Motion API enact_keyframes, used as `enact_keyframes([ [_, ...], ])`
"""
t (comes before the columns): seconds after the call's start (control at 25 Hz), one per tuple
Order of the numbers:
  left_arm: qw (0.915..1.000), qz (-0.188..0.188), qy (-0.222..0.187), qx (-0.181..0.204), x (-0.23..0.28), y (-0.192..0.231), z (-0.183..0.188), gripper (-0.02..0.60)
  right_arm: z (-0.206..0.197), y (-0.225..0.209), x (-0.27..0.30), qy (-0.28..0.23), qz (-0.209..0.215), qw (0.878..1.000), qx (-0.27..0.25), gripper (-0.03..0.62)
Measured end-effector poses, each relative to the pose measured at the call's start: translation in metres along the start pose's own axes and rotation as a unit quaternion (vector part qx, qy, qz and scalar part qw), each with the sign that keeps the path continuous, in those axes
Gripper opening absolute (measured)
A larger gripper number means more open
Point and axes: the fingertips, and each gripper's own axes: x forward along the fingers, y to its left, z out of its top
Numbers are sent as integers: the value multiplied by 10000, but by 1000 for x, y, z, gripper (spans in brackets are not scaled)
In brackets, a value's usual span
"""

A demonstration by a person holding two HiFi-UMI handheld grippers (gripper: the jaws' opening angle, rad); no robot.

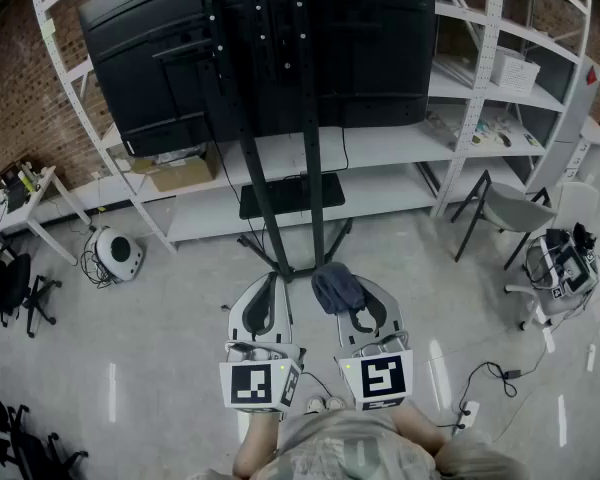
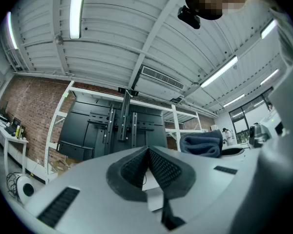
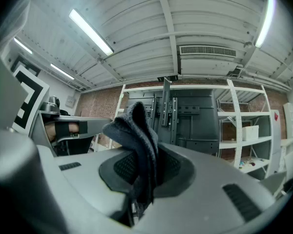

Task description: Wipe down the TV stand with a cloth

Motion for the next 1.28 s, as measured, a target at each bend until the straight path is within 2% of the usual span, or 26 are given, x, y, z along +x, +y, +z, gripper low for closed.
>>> enact_keyframes([
  [0.44, 9999, 131, -8, 62, -6, 19, 1, 15, -11, 25, 12, 160, 178, 9997, -81, 57],
  [0.64, 9998, 184, 8, 51, -10, 32, 0, 15, -14, 36, 19, 205, 258, 9992, 218, 57],
  [0.96, 9996, 217, 72, -192, -15, 61, -18, 15, -31, 51, 29, 407, 194, 9989, 120, 57],
  [1.28, 9995, -139, 209, -173, 16, 59, -35, 15, -37, 34, 53, 404, -77, 9989, 229, 57],
])
